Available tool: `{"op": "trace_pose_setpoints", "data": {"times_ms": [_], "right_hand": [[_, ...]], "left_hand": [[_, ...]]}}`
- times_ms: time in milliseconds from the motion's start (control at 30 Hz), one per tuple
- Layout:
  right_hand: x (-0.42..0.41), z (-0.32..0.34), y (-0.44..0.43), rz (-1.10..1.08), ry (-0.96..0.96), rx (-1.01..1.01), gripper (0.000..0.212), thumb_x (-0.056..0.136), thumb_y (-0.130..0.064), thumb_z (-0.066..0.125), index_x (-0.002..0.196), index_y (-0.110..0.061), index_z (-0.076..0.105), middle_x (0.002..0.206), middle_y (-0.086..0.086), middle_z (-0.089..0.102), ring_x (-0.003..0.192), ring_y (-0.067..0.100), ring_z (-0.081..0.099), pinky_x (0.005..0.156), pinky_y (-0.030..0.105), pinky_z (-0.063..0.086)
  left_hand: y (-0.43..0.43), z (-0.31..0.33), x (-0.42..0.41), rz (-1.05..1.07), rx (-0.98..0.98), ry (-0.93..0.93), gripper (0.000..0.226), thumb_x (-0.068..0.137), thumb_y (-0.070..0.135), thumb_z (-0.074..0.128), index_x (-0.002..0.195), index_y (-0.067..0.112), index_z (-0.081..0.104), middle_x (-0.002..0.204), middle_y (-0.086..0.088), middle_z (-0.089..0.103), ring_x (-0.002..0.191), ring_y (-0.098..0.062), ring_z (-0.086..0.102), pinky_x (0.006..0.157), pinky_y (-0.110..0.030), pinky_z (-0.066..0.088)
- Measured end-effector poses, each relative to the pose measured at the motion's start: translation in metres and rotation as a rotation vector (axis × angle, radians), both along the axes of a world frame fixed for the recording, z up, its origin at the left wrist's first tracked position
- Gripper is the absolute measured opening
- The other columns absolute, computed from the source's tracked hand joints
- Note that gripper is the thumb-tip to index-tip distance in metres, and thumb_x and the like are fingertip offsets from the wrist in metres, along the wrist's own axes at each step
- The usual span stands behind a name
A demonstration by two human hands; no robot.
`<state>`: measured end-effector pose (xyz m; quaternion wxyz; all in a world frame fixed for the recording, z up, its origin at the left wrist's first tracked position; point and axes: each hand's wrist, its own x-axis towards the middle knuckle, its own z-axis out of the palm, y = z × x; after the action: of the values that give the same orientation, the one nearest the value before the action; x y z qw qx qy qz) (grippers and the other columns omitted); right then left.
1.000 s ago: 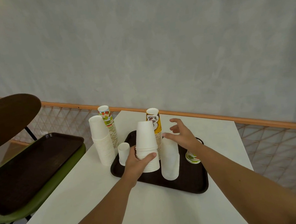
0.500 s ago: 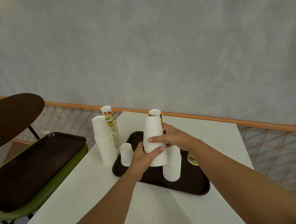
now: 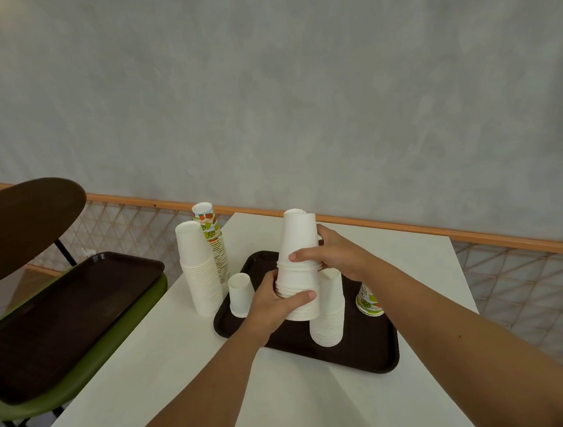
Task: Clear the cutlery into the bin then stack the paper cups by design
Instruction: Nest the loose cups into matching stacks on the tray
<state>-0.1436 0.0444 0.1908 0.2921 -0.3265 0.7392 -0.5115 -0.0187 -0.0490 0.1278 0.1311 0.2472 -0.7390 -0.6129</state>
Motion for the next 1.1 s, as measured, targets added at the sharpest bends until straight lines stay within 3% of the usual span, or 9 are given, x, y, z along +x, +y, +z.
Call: {"op": "trace_pose_setpoints", "data": {"times_ms": [133,400,600,833,967,1100], "right_hand": [[-0.005,0.008,0.002,-0.046,0.007,-0.076,0.062,0.074,-0.021,0.077,0.126,-0.024,0.043,0.118,-0.001,0.058,0.104,0.013,0.058,0.083,0.03,0.054],[-0.018,0.017,0.007,-0.272,0.047,-0.222,0.065,0.073,-0.016,0.078,0.125,-0.018,0.04,0.116,0.001,0.054,0.105,0.018,0.055,0.079,0.03,0.048],[-0.023,-0.01,0.017,-0.3,0.136,-0.067,0.072,0.072,-0.02,0.079,0.13,-0.017,0.037,0.116,-0.001,0.052,0.105,0.018,0.053,0.074,0.025,0.046],[-0.02,-0.042,0.022,-0.249,0.161,0.112,0.079,0.074,-0.028,0.078,0.135,-0.017,0.03,0.128,0.006,0.05,0.108,0.019,0.051,0.09,0.037,0.047],[-0.016,-0.04,0.023,-0.227,0.162,0.098,0.076,0.078,-0.031,0.074,0.137,-0.021,0.027,0.117,0.006,0.051,0.103,0.02,0.052,0.09,0.037,0.047],[-0.014,-0.025,0.018,-0.234,0.245,-0.009,0.075,0.078,-0.034,0.074,0.137,-0.024,0.03,0.124,0.004,0.05,0.109,0.015,0.046,0.091,0.029,0.038]], "left_hand": [[0.001,-0.003,0.002,-0.001,-0.009,-0.011,0.071,0.073,0.025,0.079,0.132,0.02,0.039,0.119,0.002,0.054,0.107,-0.014,0.052,0.083,-0.025,0.045],[-0.005,-0.015,0.009,0.042,-0.005,-0.065,0.07,0.072,0.028,0.079,0.13,0.021,0.04,0.122,-0.001,0.054,0.11,-0.016,0.051,0.091,-0.029,0.046],[-0.006,-0.016,0.013,0.087,0.034,-0.06,0.068,0.073,0.026,0.078,0.13,0.018,0.042,0.122,-0.003,0.054,0.111,-0.018,0.051,0.095,-0.032,0.046],[-0.005,-0.011,0.01,0.094,0.031,-0.045,0.066,0.074,0.027,0.077,0.129,0.02,0.04,0.118,0.0,0.053,0.107,-0.015,0.05,0.086,-0.027,0.044],[-0.005,-0.01,0.01,0.083,0.043,-0.031,0.067,0.074,0.027,0.077,0.13,0.02,0.041,0.12,0.0,0.054,0.108,-0.015,0.051,0.086,-0.027,0.045],[-0.005,-0.009,0.006,0.082,0.033,-0.035,0.069,0.074,0.029,0.077,0.132,0.02,0.039,0.123,-0.002,0.053,0.112,-0.017,0.051,0.092,-0.03,0.046]]}}
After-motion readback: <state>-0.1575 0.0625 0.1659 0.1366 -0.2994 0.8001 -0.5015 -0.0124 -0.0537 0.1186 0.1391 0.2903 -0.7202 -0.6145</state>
